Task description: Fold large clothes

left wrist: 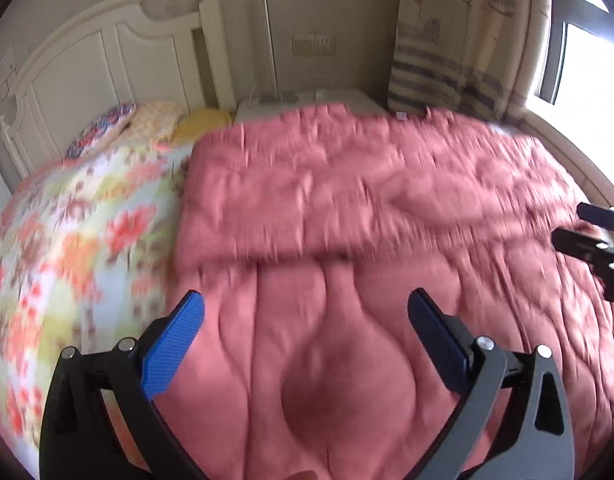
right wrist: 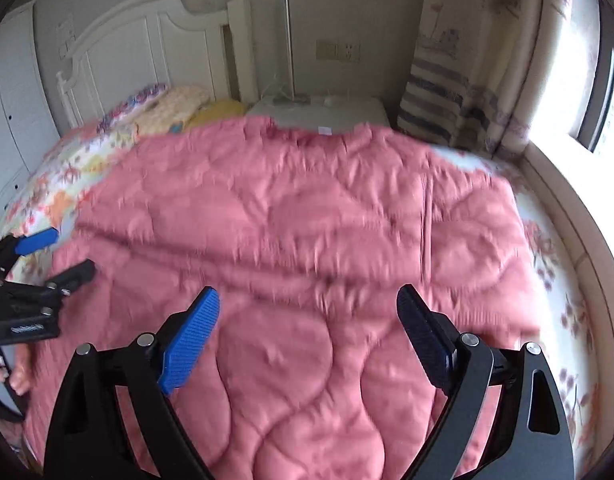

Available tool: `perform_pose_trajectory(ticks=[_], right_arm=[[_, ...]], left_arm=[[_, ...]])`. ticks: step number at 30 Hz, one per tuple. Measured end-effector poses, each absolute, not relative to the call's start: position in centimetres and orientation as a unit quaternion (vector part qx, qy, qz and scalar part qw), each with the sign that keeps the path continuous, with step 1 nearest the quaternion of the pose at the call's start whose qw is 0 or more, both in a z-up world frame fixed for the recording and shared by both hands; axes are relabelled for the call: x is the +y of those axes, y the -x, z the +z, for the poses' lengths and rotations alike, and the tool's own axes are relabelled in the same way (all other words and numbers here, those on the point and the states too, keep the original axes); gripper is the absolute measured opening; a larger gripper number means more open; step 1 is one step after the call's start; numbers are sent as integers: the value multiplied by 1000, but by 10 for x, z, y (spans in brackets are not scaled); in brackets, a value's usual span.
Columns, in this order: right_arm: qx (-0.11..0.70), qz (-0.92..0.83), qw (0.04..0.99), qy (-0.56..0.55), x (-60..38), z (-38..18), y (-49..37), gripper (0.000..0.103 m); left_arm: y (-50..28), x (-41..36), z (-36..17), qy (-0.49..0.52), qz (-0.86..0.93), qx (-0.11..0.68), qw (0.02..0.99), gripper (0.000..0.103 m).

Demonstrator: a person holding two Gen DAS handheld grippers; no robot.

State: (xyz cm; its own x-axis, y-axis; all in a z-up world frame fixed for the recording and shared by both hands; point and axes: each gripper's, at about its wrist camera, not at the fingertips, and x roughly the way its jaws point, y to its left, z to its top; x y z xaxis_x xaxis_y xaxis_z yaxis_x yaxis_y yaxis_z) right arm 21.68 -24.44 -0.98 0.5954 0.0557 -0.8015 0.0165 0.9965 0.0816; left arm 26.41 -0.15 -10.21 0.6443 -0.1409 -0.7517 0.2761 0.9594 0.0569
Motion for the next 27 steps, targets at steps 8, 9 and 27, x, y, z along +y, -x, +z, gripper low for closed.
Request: perform_pose_trajectory(ticks=[8,9,27], right_arm=[[503,-17,863,-42,-239,-37,-190,94],[494,-10,868,-46,-237,-31,-182,94],[472,64,879,-11,-202,-24,-68,98]], left_arm=[[-240,9,-133,-87,-90,452,883,101],[-233,11,-128,-83,-90,443,888,101],[-122,8,-139,-99,-122,453,878,101]])
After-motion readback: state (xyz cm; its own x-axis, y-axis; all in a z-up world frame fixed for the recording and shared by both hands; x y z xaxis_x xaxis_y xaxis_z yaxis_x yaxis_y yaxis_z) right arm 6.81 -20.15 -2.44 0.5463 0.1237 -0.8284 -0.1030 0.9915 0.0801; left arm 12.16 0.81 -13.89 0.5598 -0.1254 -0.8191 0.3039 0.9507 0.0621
